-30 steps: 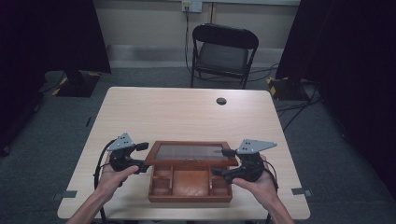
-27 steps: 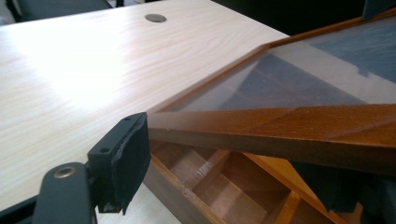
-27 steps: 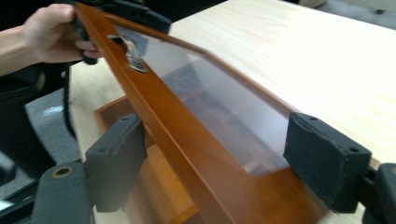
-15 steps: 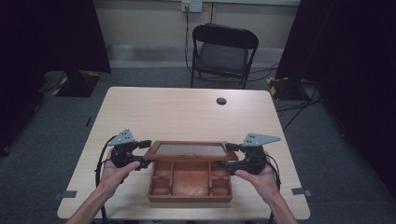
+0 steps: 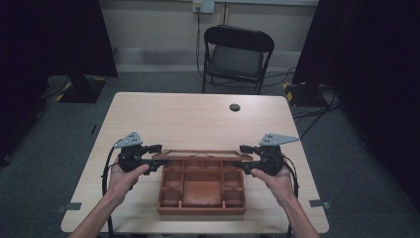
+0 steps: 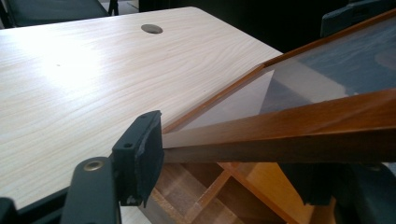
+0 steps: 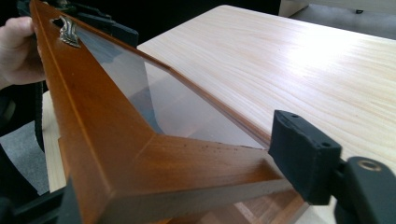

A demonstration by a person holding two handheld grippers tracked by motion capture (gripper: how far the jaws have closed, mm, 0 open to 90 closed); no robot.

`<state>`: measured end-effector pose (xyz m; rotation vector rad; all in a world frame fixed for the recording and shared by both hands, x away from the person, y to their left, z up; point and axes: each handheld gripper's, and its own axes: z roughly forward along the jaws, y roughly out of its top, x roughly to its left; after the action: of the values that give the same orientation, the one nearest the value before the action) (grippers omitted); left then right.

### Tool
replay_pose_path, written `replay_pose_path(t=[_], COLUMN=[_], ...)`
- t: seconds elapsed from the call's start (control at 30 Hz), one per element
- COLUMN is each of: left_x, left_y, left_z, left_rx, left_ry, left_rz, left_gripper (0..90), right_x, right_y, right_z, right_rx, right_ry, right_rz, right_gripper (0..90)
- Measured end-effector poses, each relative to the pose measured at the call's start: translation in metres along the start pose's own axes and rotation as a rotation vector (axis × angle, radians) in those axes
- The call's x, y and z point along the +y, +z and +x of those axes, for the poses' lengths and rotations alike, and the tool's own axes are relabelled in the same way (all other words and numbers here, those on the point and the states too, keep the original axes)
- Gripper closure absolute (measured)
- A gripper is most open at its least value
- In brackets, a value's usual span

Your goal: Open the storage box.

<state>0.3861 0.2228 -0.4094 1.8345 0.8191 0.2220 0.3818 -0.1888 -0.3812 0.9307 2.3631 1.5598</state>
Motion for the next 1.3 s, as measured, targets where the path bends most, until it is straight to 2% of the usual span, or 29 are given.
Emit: replay_pose_path(t=[0.07,0.23,0.33,0.5,0.7,1.07,1.23,1.3], left_x=[0.0,0.002,0.008,0.015,0.016,0.014,0.014,0.014], left_y=[0.001,0.004,0.008,0.014,0.019,0.023,0.025,0.027], left_z=[0.002,0.005,0.006,0.005,0.006,0.016,0.019,0.021], left_rx=[-0.002,0.005,0.011,-0.005,-0.005,0.012,0.013,0.013], left_ry=[-0.013,-0.023,-0.015,0.003,0.018,-0.019,-0.015,-0.026], left_rz=[-0.008,-0.002,0.011,0.008,0.012,0.01,0.005,0.005], left_gripper=[35.9,37.3,37.4,38.0,39.5,41.7,44.5,45.0], right_x=[0.002,0.004,0.005,0.007,0.006,0.004,0.003,0.002], right_y=[0.002,0.005,0.007,0.008,0.01,0.024,0.029,0.031], right_z=[-0.002,-0.007,-0.01,-0.014,-0.02,-0.031,-0.036,-0.038], right_rx=[0.007,0.01,0.008,-0.002,-0.01,-0.026,-0.031,-0.036], right_ry=[-0.005,0.001,0.011,0.025,0.035,0.047,0.06,0.064], right_rz=[-0.001,-0.01,-0.026,-0.044,-0.034,-0.039,-0.039,-0.038], right_gripper=[37.6,38.2,38.3,38.9,40.3,40.7,40.9,41.3])
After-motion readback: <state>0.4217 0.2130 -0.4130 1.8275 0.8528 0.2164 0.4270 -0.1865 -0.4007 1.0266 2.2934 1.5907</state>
